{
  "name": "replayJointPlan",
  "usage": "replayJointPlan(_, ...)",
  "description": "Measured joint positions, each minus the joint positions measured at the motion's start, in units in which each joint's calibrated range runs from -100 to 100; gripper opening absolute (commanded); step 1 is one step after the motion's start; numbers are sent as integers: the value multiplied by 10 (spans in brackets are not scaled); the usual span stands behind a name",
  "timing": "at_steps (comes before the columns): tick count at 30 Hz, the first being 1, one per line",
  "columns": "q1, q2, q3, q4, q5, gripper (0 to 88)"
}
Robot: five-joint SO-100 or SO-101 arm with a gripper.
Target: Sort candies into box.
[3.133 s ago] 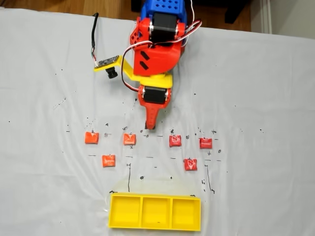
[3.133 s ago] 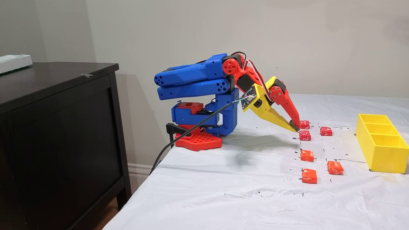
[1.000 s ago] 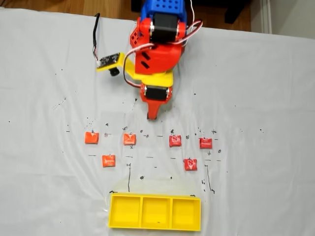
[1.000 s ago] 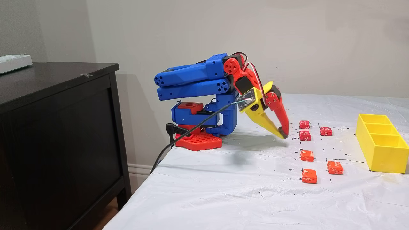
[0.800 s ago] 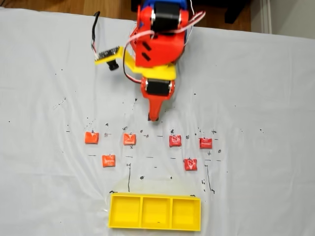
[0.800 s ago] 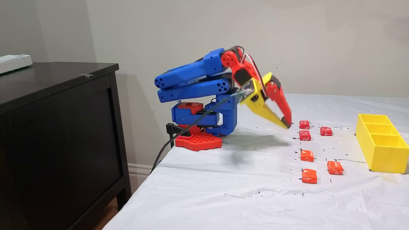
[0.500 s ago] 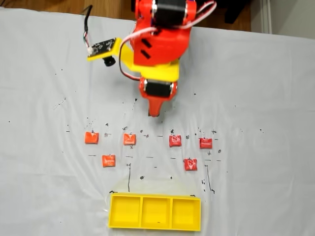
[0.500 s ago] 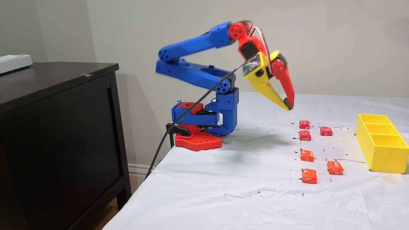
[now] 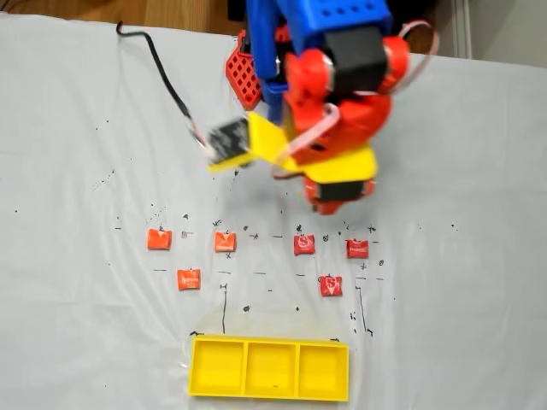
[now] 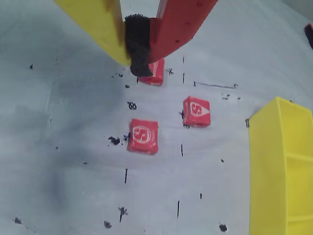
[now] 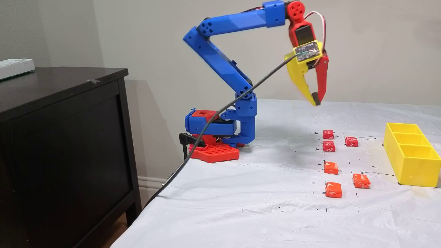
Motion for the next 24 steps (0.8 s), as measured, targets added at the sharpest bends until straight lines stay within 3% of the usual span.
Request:
replayJointPlan(11, -78, 92, -1, -51, -11, 7)
replayJointPlan(19, -85, 138, -1, -68, -14, 169)
replayJointPlan(24, -85, 160, -1, -82, -14, 181)
